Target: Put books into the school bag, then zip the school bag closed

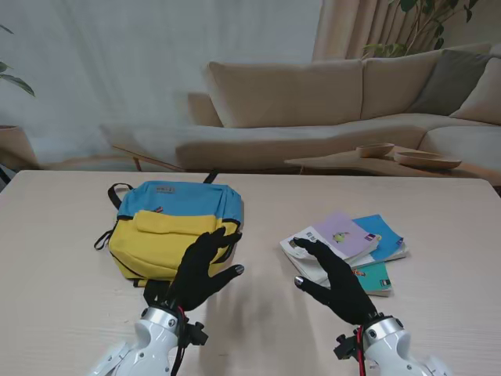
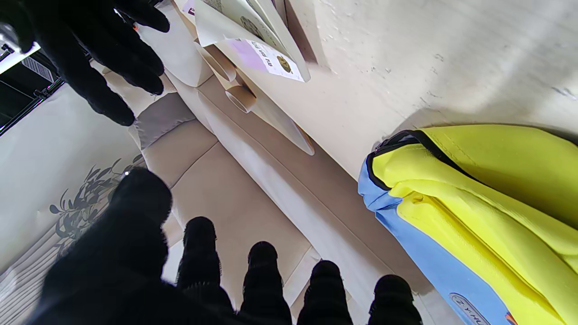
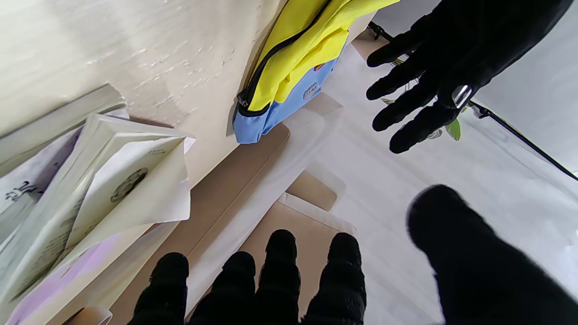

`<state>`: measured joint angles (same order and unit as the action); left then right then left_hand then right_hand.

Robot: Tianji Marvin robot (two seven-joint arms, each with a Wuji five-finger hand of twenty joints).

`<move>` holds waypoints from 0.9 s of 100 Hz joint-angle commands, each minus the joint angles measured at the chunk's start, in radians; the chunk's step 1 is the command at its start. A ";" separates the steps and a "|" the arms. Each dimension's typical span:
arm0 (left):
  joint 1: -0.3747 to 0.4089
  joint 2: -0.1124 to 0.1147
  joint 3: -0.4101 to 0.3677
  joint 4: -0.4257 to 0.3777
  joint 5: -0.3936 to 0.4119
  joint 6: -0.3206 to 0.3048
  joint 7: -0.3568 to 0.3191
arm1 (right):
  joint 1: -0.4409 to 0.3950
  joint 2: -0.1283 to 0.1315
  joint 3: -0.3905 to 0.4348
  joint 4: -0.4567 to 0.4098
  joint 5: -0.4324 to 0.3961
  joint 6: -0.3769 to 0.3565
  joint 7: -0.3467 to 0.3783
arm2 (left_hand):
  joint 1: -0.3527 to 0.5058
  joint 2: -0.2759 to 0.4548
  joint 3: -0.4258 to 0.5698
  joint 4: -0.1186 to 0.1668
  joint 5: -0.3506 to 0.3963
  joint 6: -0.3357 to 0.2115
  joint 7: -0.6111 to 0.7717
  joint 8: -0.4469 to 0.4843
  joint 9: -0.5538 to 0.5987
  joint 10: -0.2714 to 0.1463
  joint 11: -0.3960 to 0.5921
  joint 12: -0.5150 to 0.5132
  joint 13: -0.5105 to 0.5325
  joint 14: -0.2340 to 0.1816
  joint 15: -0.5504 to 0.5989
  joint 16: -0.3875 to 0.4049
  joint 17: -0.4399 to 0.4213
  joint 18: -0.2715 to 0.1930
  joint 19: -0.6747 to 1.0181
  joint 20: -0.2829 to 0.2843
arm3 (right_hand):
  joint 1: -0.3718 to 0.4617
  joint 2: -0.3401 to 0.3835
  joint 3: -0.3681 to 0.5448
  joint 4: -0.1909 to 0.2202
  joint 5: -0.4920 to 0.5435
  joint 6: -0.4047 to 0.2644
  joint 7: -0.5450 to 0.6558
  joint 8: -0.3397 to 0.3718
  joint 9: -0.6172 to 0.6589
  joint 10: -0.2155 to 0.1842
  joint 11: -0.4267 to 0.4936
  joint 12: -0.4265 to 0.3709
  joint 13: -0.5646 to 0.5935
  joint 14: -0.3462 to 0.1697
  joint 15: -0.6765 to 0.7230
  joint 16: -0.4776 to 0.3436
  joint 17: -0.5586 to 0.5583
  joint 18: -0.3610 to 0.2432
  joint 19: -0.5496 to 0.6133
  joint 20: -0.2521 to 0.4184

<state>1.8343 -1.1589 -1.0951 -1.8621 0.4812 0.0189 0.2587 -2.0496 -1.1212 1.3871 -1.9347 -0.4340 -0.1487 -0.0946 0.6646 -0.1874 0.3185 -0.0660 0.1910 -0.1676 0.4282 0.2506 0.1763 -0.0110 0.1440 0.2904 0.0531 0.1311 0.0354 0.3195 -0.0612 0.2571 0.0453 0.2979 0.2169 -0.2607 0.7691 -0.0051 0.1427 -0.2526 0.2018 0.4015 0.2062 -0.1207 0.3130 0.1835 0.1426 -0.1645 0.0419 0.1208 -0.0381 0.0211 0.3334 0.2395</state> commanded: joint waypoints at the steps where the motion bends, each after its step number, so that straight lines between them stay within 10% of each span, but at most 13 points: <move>1: 0.015 -0.003 -0.005 -0.020 0.004 0.000 -0.012 | -0.010 -0.007 0.008 -0.024 -0.008 0.000 0.011 | 0.006 -0.010 0.024 0.030 -0.035 -0.018 0.020 0.024 0.001 0.005 0.015 0.011 -0.025 -0.013 0.007 0.027 -0.013 -0.020 -0.001 0.011 | 0.054 -0.018 0.059 0.055 -0.021 -0.007 0.116 -0.080 -0.008 -0.023 0.048 0.029 -0.017 -0.029 0.029 -0.003 -0.017 -0.027 0.089 -0.056; 24: 0.030 -0.003 -0.013 -0.032 0.023 0.006 -0.003 | 0.045 0.003 0.032 -0.047 -0.063 0.066 0.062 | 0.008 -0.011 0.029 0.029 -0.030 -0.016 0.025 0.027 0.004 0.009 0.018 0.011 -0.025 -0.009 0.008 0.035 -0.013 -0.018 0.000 0.017 | 0.129 -0.089 0.231 0.136 -0.001 -0.007 0.288 -0.157 0.009 -0.010 0.152 0.070 0.001 -0.020 0.115 0.031 -0.029 -0.021 0.297 -0.146; 65: 0.044 -0.004 -0.025 -0.032 0.016 0.012 0.002 | 0.342 0.029 -0.065 0.107 -0.223 0.249 0.167 | 0.009 -0.010 0.030 0.029 -0.035 -0.015 0.019 0.025 0.004 0.011 0.017 0.010 -0.026 -0.009 0.007 0.041 -0.014 -0.017 0.000 0.022 | 0.076 -0.109 0.188 0.024 0.236 0.096 0.394 -0.047 0.207 0.101 0.264 0.126 0.148 0.108 0.327 0.146 0.040 0.133 0.617 -0.017; 90: 0.044 -0.005 -0.028 -0.029 0.013 0.021 0.005 | 0.533 0.037 -0.160 0.305 -0.237 0.279 0.210 | 0.010 -0.009 0.029 0.029 -0.037 -0.014 0.019 0.026 0.004 0.010 0.017 0.011 -0.026 -0.009 0.006 0.042 -0.014 -0.019 -0.001 0.024 | 0.086 -0.120 0.206 0.006 0.184 0.051 0.354 -0.045 0.178 0.071 0.238 0.117 0.145 0.090 0.298 0.134 0.036 0.120 0.587 -0.024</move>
<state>1.8691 -1.1589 -1.1210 -1.8833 0.4969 0.0322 0.2797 -1.5447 -1.0808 1.2328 -1.6654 -0.6757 0.1330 0.0944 0.6758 -0.1969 0.3294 -0.0660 0.1910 -0.1670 0.4454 0.2613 0.1763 0.0005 0.1538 0.2910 0.0531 0.1318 0.0363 0.3448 -0.0618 0.2571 0.0453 0.3117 0.3151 -0.3593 0.9717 0.0350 0.3600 -0.1670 0.5748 0.3467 0.4074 -0.0488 0.5664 0.2949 0.2789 -0.0526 0.3641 0.2591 0.0113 0.1555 0.9342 0.2074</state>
